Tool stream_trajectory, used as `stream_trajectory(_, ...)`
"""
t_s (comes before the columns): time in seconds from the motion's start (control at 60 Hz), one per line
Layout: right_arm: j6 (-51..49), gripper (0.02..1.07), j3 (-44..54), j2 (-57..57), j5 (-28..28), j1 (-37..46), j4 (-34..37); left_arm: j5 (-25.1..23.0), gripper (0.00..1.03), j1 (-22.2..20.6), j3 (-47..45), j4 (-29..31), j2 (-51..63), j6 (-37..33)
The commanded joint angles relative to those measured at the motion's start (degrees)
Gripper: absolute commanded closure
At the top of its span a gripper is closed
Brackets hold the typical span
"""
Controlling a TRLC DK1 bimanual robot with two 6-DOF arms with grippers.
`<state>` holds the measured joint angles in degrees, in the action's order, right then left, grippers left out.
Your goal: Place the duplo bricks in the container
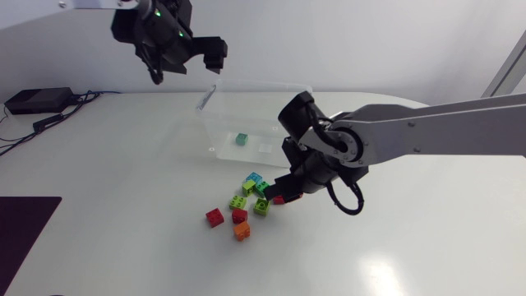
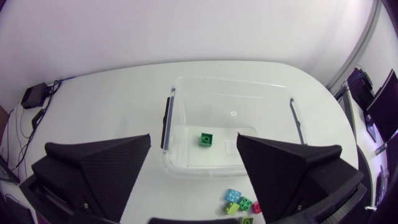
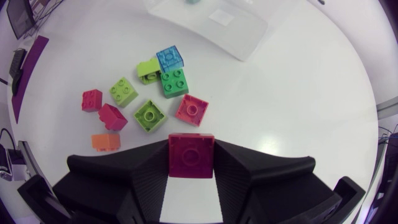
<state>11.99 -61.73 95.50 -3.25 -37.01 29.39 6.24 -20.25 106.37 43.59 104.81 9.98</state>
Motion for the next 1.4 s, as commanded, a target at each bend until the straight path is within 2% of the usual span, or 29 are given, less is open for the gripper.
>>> stream_trajectory(0.0,0.40,0.66,-2.86,-1.64,-0.80,0.98,1.46,-0.88,0.05,0.39,-6.44,0.26,-5.41,-2.33)
stream_trajectory(0.2,1.28,0.66,-11.65,-1.81,-2.12,3.09,1.64,-3.87,0.05,-0.05,-20.67,-1.41,-15.87,-7.17)
stream_trajectory(0.317,1.72,0.66,-16.49,-0.23,-2.91,4.23,1.64,-4.92,0.05,-0.40,-29.55,-4.66,-21.06,-10.59)
stream_trajectory(0.567,1.28,0.66,-25.36,5.13,-2.99,6.43,2.52,-9.23,0.06,-1.02,-41.77,-7.29,-25.19,-15.95)
stream_trajectory(0.85,0.49,0.66,-30.64,10.14,-3.08,9.33,1.55,-10.11,0.06,-5.85,-51.70,-14.15,-24.66,-20.44)
stream_trajectory(1.25,-0.39,0.64,-36.09,15.94,-3.26,10.65,1.38,-10.55,0.06,-6.47,-56.27,-18.54,-21.49,-24.39)
stream_trajectory(1.267,-0.47,0.63,-36.35,16.29,-3.26,10.74,1.38,-10.55,0.06,-6.47,-56.44,-18.63,-21.23,-24.66)
stream_trajectory(1.3,-0.47,0.53,-36.79,16.91,-3.26,10.74,1.46,-10.63,0.06,-6.64,-56.88,-18.98,-20.97,-25.09)
stream_trajectory(1.383,-0.47,0.17,-37.58,17.79,-3.26,10.82,1.90,-11.07,0.06,-7.26,-57.59,-19.34,-20.00,-26.33)
